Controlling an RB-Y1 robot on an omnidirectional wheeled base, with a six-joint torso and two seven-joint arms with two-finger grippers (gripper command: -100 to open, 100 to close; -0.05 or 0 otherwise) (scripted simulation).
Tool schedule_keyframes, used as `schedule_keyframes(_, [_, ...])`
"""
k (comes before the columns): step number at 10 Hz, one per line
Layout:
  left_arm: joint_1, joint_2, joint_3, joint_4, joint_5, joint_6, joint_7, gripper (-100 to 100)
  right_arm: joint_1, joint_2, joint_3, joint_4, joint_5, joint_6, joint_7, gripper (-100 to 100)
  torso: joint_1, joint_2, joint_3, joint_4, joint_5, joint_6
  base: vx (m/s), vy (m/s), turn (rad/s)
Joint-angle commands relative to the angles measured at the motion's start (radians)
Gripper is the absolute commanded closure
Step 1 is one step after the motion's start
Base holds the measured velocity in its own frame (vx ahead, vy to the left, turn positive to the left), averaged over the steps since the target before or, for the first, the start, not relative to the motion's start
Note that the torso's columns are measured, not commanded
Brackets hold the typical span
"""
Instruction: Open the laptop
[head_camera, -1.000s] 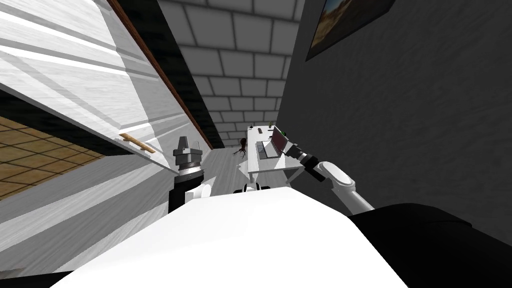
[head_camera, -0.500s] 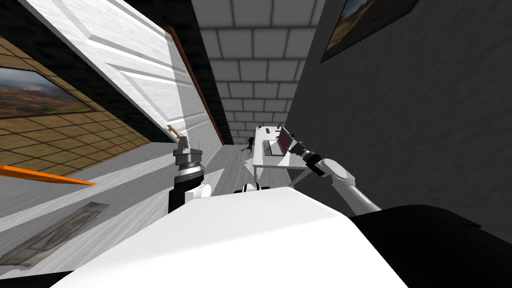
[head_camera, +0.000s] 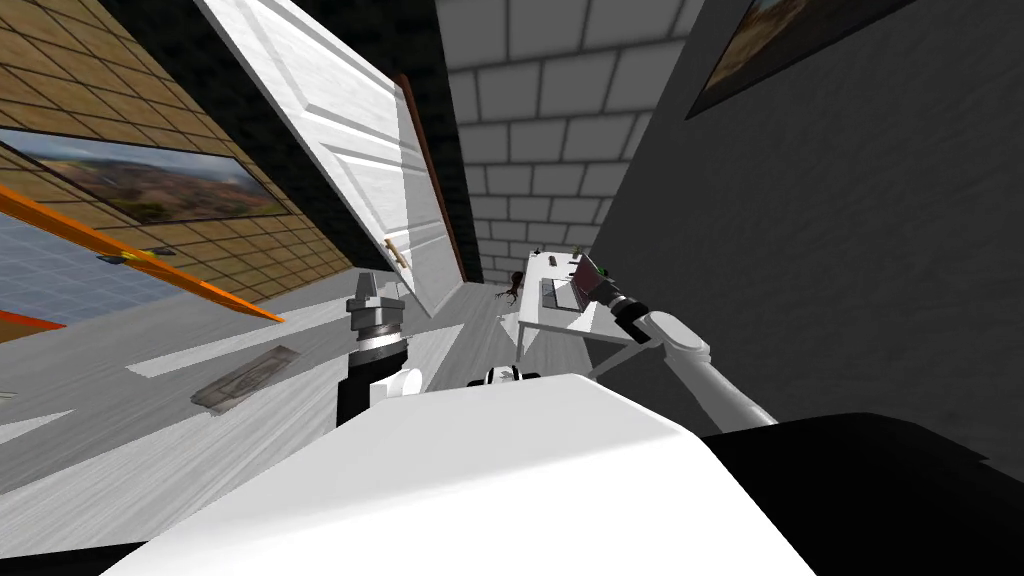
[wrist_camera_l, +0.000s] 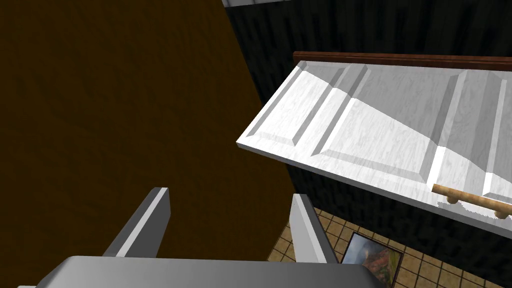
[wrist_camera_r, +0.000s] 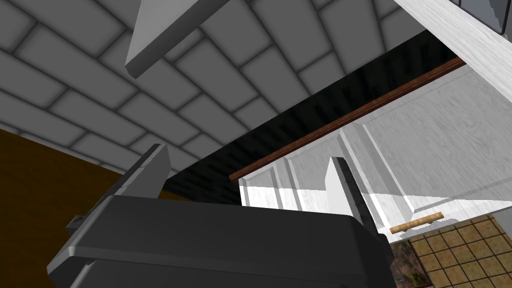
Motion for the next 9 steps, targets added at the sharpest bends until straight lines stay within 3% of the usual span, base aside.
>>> schedule_keyframes(1, [0.0, 0.0, 0.0, 0.0, 0.0, 0.0, 0.0, 0, 0.019, 0.004, -0.008, -0.02, -0.003, -0.011, 0.004, 100, 0.0, -0.002, -0.001, 0.0, 0.0, 0.002, 0.035, -0.013, -0.28])
schedule_keyframes(4, [0.001, 0.0, 0.001, 0.0, 0.0, 0.0, 0.0, 0, 0.067, 0.023, 0.016, -0.113, -0.004, -0.058, 0.02, 100, 0.001, -0.007, -0.004, -0.002, 0.0, 0.001, 0.161, -0.013, -0.415])
schedule_keyframes(9, [0.001, 0.0, 0.0, 0.0, 0.0, 0.0, 0.0, 0, 0.13, 0.048, 0.047, -0.242, -0.005, -0.12, 0.043, 100, 0.001, 0.005, 0.003, 0.002, 0.0, 0.001, 0.14, -0.007, -0.279])
